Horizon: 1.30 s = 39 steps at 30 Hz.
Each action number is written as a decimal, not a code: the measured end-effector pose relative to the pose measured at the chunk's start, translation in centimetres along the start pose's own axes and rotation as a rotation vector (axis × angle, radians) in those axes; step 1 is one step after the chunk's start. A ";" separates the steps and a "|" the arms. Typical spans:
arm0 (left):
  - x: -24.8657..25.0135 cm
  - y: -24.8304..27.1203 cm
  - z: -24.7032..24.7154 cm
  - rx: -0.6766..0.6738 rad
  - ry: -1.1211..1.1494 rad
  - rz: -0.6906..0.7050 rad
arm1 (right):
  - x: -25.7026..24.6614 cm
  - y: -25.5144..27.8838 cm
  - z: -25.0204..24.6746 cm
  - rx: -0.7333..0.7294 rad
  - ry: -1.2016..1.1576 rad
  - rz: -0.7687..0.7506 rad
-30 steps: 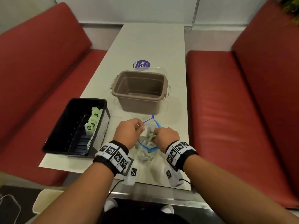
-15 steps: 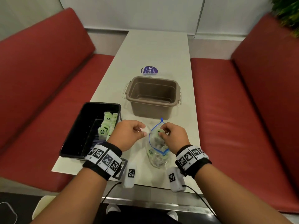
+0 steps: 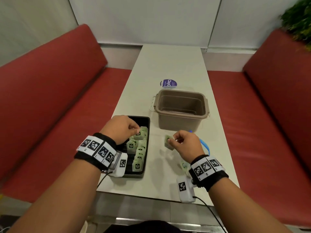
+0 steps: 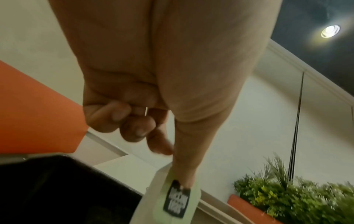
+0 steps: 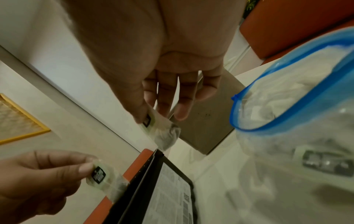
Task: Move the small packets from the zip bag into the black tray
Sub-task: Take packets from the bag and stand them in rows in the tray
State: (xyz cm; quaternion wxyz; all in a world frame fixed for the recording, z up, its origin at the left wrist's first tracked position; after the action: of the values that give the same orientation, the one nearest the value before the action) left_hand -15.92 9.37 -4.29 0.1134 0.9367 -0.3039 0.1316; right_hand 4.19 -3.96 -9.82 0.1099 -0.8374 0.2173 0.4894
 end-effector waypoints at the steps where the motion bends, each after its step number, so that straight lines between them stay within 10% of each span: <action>1: -0.7 -0.3 0.2 -0.036 -0.038 -0.004 | -0.1 0.1 0.5 -0.002 -0.014 0.004; 16: -4.1 -5.0 10.0 -0.517 -0.623 -0.043 | -0.5 1.5 3.5 0.124 -0.299 0.070; 39: -2.8 -5.6 5.6 -0.315 -0.298 0.034 | -3.6 -0.3 7.1 -0.075 -0.177 0.016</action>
State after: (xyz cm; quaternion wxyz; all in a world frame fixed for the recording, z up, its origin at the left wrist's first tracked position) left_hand -13.74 13.68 -11.16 0.2102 0.9112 -0.3499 -0.0556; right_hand -2.68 0.05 -10.26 0.0933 -0.7925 0.1951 0.5703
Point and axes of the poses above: each hand's wrist, its own y-axis away from the middle knuckle, its own z-axis out of the palm, x = y × z, the point moved 10 cm from there along -y, towards the middle knuckle, and after that the axes turned 5 degrees about -y, right-handed, at the moved point
